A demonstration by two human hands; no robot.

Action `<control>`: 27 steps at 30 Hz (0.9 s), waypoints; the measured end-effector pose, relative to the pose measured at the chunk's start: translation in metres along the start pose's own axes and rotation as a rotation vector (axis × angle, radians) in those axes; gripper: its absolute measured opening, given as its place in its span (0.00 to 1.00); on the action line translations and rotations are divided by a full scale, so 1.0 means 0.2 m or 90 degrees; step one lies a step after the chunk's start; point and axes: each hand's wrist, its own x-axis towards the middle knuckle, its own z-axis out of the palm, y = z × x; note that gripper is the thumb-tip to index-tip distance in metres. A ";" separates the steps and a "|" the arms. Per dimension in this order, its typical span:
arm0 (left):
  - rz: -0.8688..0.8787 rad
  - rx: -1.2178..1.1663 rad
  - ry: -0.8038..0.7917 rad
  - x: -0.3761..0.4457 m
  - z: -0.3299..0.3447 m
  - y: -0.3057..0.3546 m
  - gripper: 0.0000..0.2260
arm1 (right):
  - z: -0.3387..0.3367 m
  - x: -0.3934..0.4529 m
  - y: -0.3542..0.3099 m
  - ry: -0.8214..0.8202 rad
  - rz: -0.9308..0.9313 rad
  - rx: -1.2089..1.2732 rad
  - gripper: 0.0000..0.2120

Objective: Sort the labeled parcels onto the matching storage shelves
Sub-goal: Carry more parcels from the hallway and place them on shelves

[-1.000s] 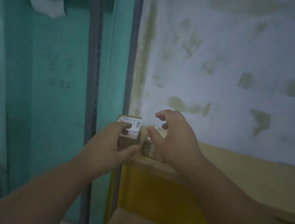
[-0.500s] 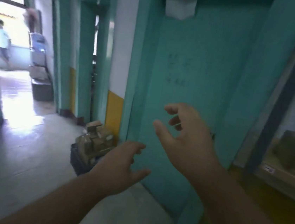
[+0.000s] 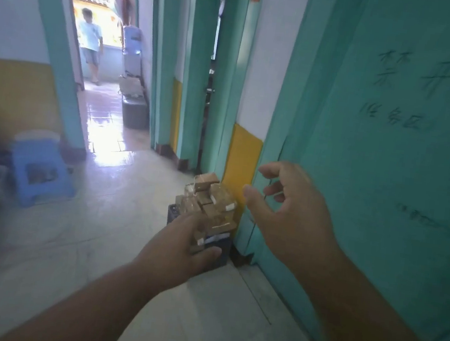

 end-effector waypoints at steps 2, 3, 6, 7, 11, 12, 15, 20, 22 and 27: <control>-0.038 -0.003 0.004 0.16 -0.03 -0.11 0.21 | 0.16 0.20 0.06 -0.038 0.009 0.027 0.11; -0.054 -0.003 0.003 0.23 -0.05 -0.18 0.21 | 0.24 0.29 0.09 -0.055 0.011 0.037 0.11; -0.094 -0.006 0.005 0.45 -0.10 -0.38 0.23 | 0.50 0.56 0.17 -0.082 0.020 0.052 0.12; -0.106 -0.006 0.006 0.52 -0.10 -0.47 0.24 | 0.58 0.64 0.20 -0.087 0.022 0.053 0.12; -0.134 -0.035 -0.020 0.86 -0.10 -0.81 0.23 | 0.94 0.94 0.35 -0.102 0.043 0.023 0.12; -0.133 -0.046 -0.034 0.97 -0.09 -0.89 0.23 | 1.03 1.01 0.40 -0.096 0.052 0.011 0.12; -0.131 -0.077 -0.093 1.33 -0.06 -1.12 0.20 | 1.24 1.23 0.55 -0.068 0.114 -0.024 0.13; -0.138 -0.138 -0.193 1.89 0.07 -1.30 0.14 | 1.41 1.53 0.82 -0.056 0.203 -0.113 0.18; -0.148 -0.125 -0.242 2.10 0.16 -1.38 0.14 | 1.46 1.62 0.96 -0.050 0.232 -0.143 0.18; -0.195 -0.123 -0.322 2.59 0.50 -1.61 0.17 | 1.67 1.84 1.41 -0.057 0.273 -0.162 0.18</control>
